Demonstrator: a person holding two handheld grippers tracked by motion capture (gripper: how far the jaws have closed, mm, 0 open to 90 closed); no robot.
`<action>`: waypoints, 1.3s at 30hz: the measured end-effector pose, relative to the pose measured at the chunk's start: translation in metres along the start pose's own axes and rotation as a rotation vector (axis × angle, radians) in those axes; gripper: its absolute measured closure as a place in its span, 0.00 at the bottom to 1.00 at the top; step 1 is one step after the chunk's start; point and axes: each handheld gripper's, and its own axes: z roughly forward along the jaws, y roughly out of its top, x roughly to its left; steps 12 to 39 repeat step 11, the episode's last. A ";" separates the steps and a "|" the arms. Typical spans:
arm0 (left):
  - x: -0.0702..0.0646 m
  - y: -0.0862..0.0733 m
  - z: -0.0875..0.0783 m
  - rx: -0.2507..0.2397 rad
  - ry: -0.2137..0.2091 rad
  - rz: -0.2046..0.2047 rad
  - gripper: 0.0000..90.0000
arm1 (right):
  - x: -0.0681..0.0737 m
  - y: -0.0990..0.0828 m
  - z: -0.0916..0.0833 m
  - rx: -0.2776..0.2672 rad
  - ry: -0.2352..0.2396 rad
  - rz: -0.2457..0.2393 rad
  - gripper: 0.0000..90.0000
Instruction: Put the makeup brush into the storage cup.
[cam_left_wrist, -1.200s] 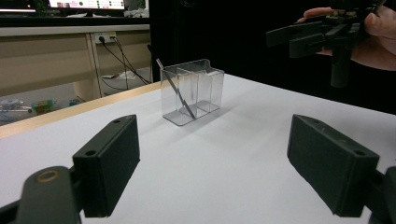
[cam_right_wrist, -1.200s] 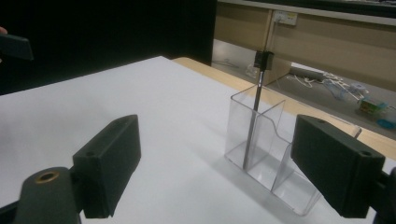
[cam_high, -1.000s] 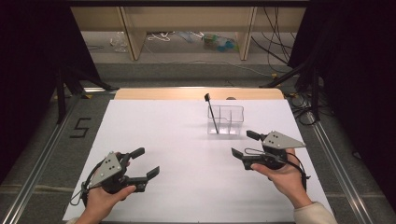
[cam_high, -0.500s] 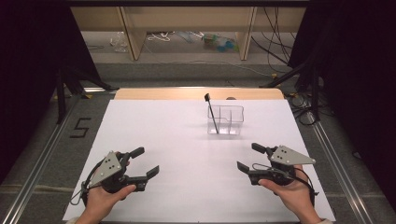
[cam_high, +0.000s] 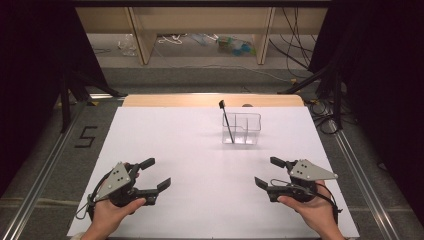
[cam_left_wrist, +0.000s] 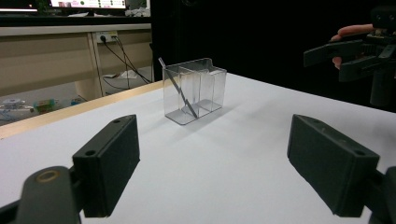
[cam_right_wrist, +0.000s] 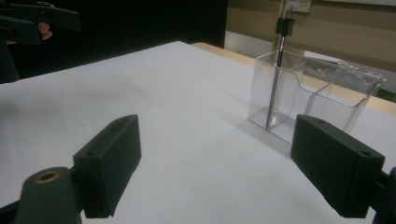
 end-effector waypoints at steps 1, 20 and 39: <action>0.000 0.000 0.000 0.001 -0.002 0.005 0.19 | 0.000 0.000 0.000 0.001 -0.001 -0.001 0.19; 0.001 -0.001 0.002 0.007 -0.006 -0.003 0.19 | -0.004 -0.003 0.003 -0.005 -0.006 0.017 0.19; 0.001 -0.001 0.002 0.007 -0.006 -0.003 0.19 | -0.004 -0.003 0.003 -0.005 -0.006 0.017 0.19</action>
